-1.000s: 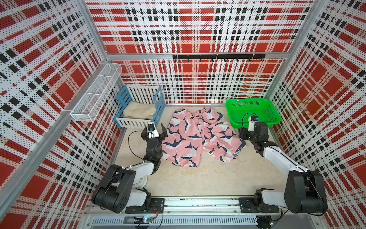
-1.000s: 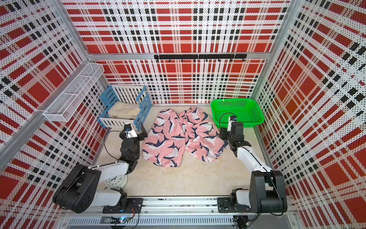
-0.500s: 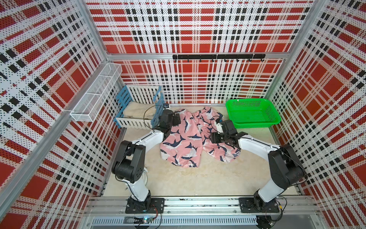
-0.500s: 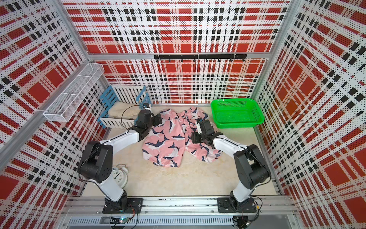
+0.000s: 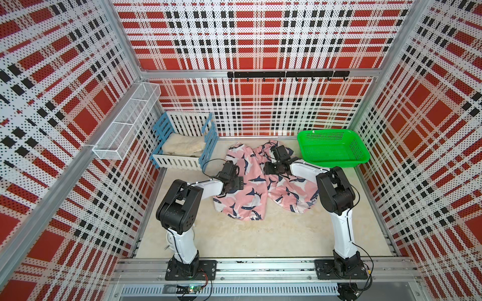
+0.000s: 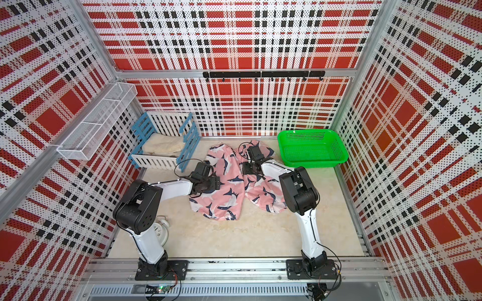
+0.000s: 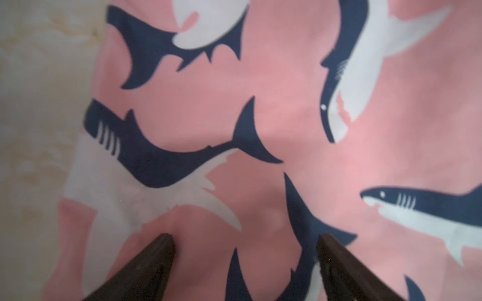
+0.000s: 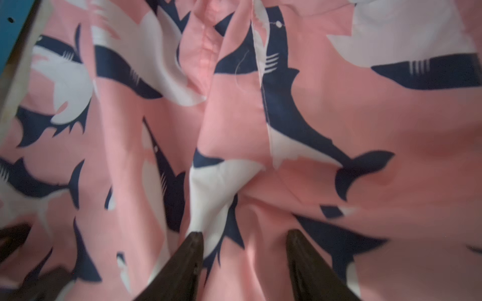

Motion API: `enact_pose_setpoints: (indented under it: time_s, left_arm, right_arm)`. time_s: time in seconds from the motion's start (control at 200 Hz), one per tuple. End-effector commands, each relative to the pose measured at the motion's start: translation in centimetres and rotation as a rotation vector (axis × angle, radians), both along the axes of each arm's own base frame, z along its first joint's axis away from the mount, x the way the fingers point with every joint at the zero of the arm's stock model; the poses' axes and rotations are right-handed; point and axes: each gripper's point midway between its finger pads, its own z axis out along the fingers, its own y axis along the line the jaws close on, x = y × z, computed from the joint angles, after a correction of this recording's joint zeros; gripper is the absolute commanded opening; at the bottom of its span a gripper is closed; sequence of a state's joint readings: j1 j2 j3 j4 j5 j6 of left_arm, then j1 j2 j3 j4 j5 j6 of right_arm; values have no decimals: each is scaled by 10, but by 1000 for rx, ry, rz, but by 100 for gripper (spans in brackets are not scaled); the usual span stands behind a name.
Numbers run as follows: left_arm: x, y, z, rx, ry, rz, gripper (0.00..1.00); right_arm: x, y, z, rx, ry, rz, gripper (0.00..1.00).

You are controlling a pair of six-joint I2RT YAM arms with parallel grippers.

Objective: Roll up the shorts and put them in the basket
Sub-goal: Adjust the shorts at the center of the board.

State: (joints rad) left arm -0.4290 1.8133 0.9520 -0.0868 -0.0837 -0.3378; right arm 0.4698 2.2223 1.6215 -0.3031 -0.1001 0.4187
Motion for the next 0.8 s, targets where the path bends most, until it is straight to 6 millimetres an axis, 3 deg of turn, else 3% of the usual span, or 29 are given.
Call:
enact_pose_setpoints:
  time_s: [0.0,0.12,0.21,0.306,0.376,0.461,0.551,0.676,0.797]
  left_arm:
    - [-52,-29,-29,-65,152,-64,91]
    - [-72,-76,-31,-112,169,-150,91]
    - [-87,-127,-28,-141,176,-257,91]
    - [-100,-181,-18,-189,171,-369,92]
    - [-112,-220,-6,-251,163,-469,92]
    - [-122,-250,14,-306,140,-558,92]
    - [-120,-256,43,-344,80,-586,92]
    - [-102,-243,103,-394,-50,-559,91]
    - [-65,-209,145,-439,-133,-470,91]
  right_arm:
    - [12,9,-18,8,52,9,57]
    - [26,37,-24,67,74,61,56]
    - [25,70,-22,109,81,154,56]
    - [13,111,-7,184,85,312,56]
    - [7,126,15,253,65,386,57]
    - [16,111,48,246,0,347,57]
    - [28,82,94,303,-63,277,57]
    - [30,37,156,333,-141,180,58]
    - [9,0,183,296,-161,87,58]
